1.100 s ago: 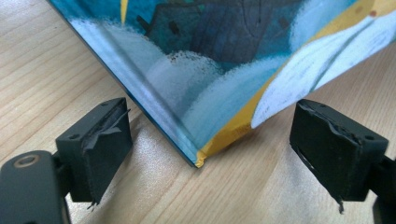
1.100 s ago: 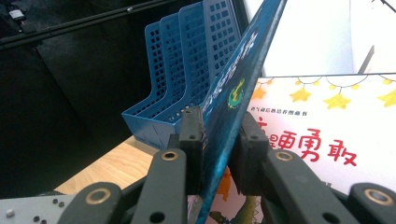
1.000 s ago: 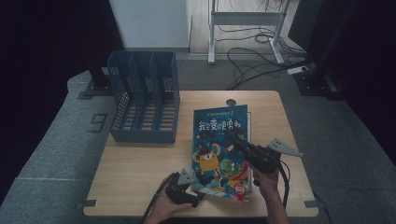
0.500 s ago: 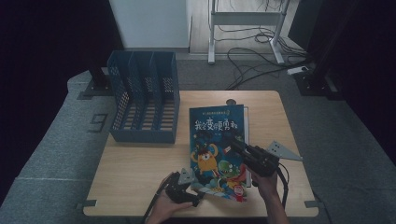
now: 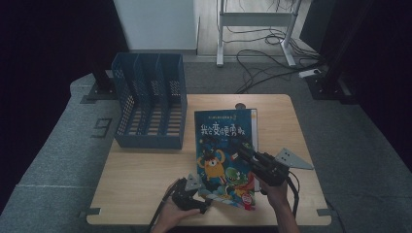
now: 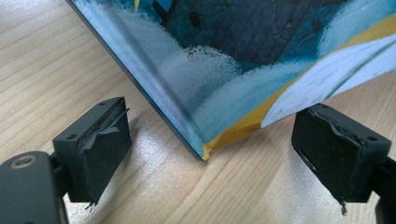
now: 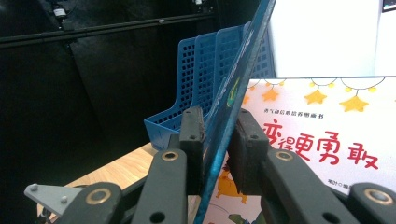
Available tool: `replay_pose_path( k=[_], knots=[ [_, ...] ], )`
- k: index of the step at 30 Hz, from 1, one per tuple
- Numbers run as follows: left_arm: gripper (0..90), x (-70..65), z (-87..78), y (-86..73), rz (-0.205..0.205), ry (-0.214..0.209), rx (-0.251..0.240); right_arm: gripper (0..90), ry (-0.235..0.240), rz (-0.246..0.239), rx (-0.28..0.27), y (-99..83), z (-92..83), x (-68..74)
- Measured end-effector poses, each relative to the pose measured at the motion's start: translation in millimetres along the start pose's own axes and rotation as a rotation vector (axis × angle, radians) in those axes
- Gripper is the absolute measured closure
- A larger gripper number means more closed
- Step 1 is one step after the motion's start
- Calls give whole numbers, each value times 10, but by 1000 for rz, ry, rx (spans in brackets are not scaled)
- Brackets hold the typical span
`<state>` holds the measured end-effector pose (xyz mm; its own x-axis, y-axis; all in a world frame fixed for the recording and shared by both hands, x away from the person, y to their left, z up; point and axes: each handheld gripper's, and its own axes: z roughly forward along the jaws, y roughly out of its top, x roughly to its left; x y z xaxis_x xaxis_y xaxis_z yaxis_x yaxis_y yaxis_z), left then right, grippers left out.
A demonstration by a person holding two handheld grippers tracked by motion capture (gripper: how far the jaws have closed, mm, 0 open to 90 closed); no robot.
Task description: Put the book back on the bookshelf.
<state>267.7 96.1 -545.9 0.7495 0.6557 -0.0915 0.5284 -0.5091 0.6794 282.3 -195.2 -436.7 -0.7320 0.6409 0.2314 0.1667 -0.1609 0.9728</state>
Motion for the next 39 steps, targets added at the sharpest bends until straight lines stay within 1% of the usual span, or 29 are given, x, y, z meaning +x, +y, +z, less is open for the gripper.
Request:
replay_pose_path(
  k=[1,10,11,14,15,22,23,24,28,29,34,35,36,37,39],
  knots=[
    [116,1,3,1,-4,7,-1,758,3,-6,1,3,0,5],
    [116,18,12,18,-6,22,5,761,18,-3,-4,2,1,16],
    [116,18,16,22,-7,26,6,763,29,-6,-9,2,2,22],
    [116,34,23,41,-9,31,13,764,37,-12,-13,5,3,36],
    [116,40,25,47,-9,29,16,764,37,-10,-15,5,4,42],
    [116,58,50,76,-17,50,19,769,41,-13,-21,1,0,41],
    [117,62,51,79,-17,51,20,771,42,-23,-24,1,2,47],
    [117,62,51,79,-17,51,20,771,42,-23,-24,1,2,47],
    [118,58,52,78,-16,55,20,774,31,-25,-19,-2,-1,26],
    [123,60,48,76,-16,49,17,775,29,-23,-22,-7,-2,19],
    [148,44,44,69,-10,55,14,777,19,-32,-18,-8,-4,9],
    [148,45,40,68,-9,49,15,779,17,-30,-18,-10,-5,3],
    [148,47,31,64,-5,31,16,782,12,-28,-17,-13,-6,-10],
    [147,47,26,61,-1,23,17,784,11,-28,-16,-13,-7,-14],
    [147,46,22,59,2,16,19,787,5,-21,-18,-16,-7,-19]
  ],
)
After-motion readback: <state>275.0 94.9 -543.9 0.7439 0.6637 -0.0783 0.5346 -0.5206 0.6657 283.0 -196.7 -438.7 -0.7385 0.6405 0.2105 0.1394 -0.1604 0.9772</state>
